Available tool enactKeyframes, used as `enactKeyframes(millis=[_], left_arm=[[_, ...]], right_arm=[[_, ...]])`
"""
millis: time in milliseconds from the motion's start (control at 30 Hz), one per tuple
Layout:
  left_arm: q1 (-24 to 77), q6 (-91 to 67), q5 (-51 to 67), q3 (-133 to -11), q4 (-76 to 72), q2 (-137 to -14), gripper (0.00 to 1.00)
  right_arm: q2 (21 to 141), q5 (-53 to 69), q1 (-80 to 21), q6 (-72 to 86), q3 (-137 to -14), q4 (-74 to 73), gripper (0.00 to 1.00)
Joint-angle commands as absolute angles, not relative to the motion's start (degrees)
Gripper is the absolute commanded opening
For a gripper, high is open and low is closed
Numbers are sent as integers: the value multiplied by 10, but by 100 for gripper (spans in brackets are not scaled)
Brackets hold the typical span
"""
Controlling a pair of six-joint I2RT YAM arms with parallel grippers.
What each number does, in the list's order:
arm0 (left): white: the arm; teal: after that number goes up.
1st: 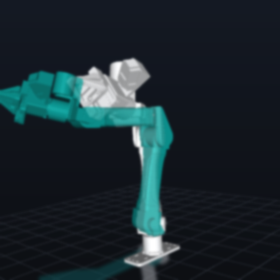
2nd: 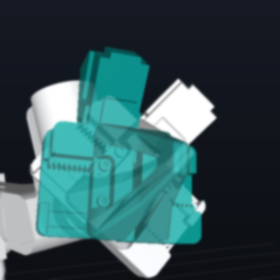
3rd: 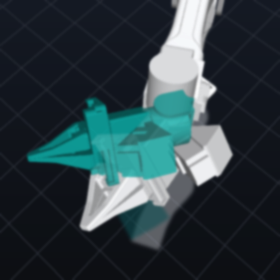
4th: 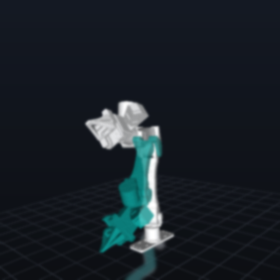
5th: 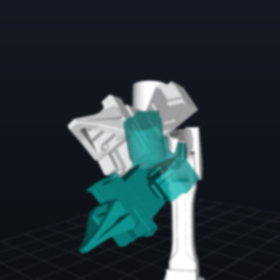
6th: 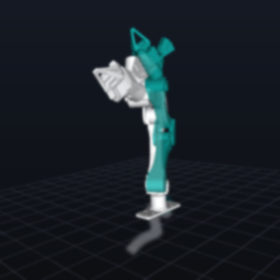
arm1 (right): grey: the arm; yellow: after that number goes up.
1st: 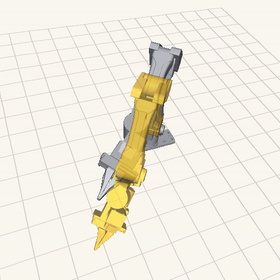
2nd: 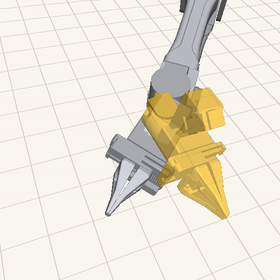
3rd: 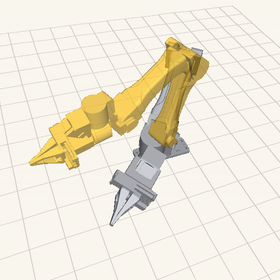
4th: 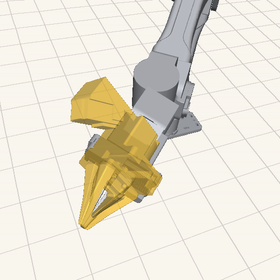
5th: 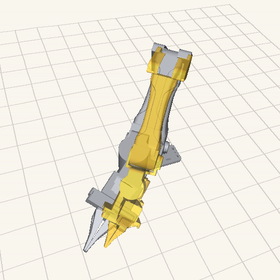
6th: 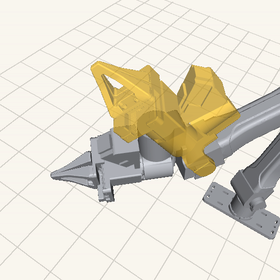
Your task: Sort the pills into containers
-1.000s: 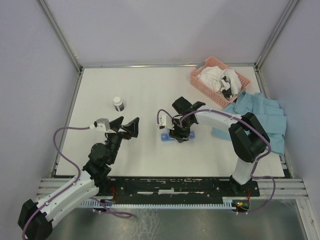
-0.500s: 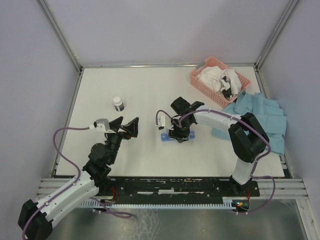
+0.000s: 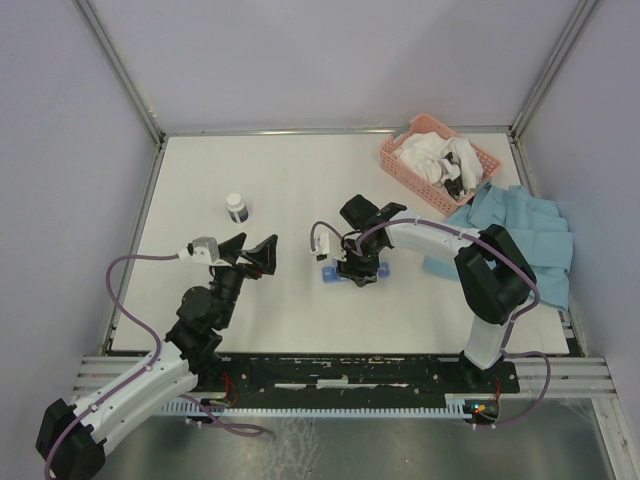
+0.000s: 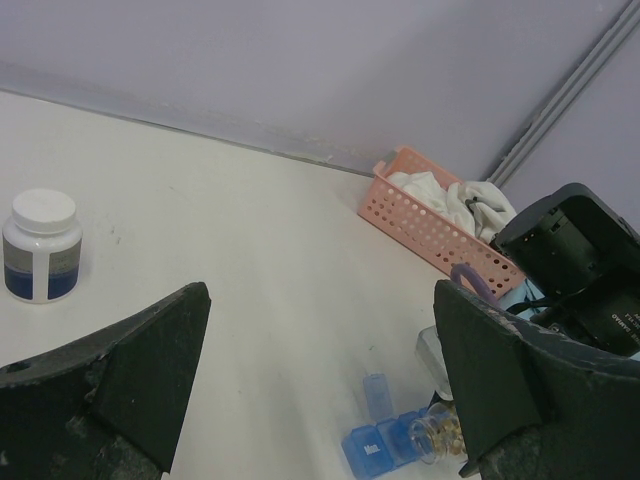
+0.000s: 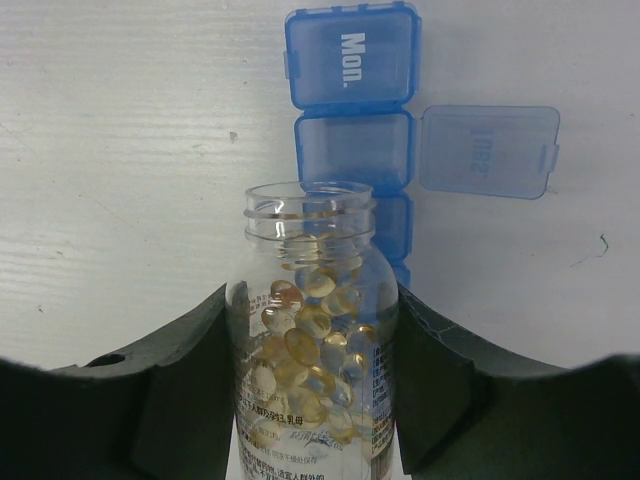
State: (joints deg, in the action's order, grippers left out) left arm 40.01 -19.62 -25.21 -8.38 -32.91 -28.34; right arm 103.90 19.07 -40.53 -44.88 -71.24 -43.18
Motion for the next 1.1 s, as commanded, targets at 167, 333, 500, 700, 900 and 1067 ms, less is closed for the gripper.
enactKeyframes(millis=[167, 333, 500, 700, 900, 1067], left_arm=[[402, -211, -262, -87, -347, -281, 99], [402, -211, -262, -87, -347, -282, 99], [402, -210, -261, -87, -346, -281, 99], [401, -210, -261, -87, -346, -281, 99], [401, -210, -261, -87, -346, -281, 99], [402, -209, -260, -88, -346, -282, 99]], right_arm=[[1028, 168, -415, -442, -730, -418, 5], [1020, 166, -418, -437, -725, -414, 5], [1026, 169, -423, -427, -731, -422, 6], [1035, 141, -423, -408, -739, -413, 5], [1032, 112, -429, -405, -741, -413, 5], [1030, 99, -429, -404, -737, -405, 5]])
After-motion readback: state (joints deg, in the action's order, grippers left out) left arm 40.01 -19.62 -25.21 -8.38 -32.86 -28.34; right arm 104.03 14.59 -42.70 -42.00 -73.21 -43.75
